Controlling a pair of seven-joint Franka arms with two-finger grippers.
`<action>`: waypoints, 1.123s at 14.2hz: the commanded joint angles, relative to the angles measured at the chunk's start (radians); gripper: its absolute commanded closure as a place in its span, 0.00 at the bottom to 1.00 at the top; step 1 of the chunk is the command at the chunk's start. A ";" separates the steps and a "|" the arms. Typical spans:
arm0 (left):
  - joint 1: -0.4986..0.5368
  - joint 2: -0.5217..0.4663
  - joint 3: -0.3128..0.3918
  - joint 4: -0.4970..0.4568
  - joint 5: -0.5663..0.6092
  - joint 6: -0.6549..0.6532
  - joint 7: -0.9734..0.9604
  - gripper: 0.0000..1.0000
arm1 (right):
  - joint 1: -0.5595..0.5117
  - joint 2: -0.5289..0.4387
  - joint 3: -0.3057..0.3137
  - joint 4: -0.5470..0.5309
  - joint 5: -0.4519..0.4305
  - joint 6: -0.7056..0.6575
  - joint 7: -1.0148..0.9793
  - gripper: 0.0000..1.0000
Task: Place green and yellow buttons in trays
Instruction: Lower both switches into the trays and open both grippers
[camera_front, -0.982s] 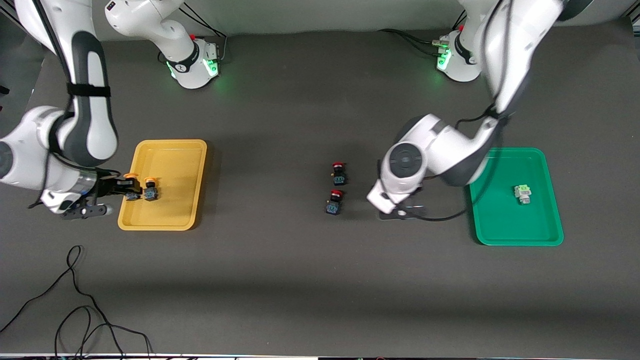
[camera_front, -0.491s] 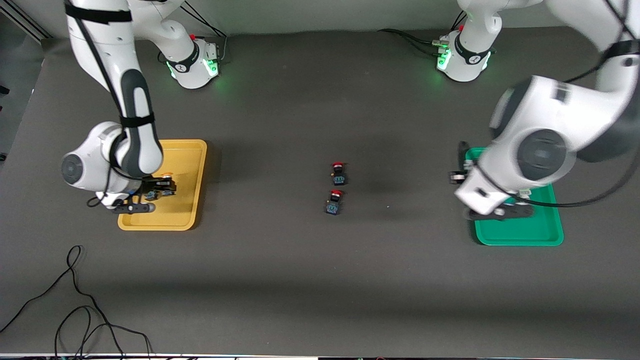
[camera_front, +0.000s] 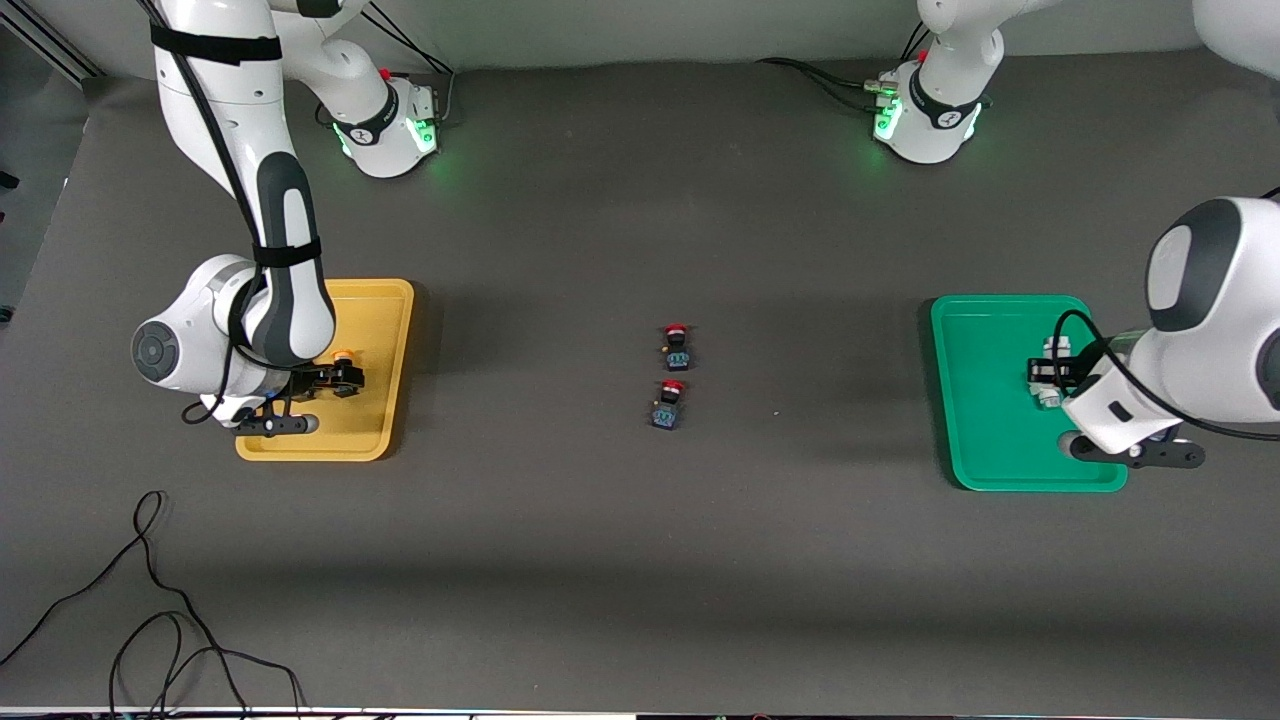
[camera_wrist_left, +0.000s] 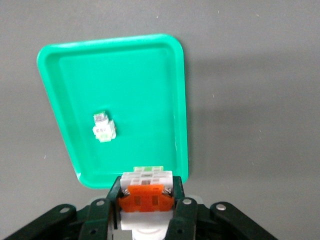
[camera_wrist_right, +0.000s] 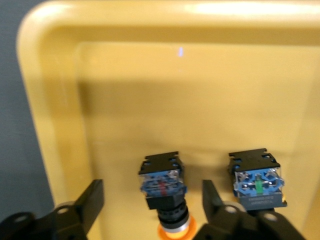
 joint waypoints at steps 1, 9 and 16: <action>0.067 -0.109 -0.007 -0.250 -0.006 0.212 0.070 1.00 | 0.006 -0.012 -0.024 0.079 0.006 -0.104 0.003 0.01; 0.141 -0.146 0.009 -0.714 -0.006 0.827 0.078 1.00 | 0.007 -0.074 -0.121 0.507 -0.192 -0.567 0.100 0.00; 0.139 -0.052 0.089 -0.766 0.091 1.014 0.077 1.00 | 0.059 -0.185 -0.129 0.655 -0.321 -0.681 0.129 0.00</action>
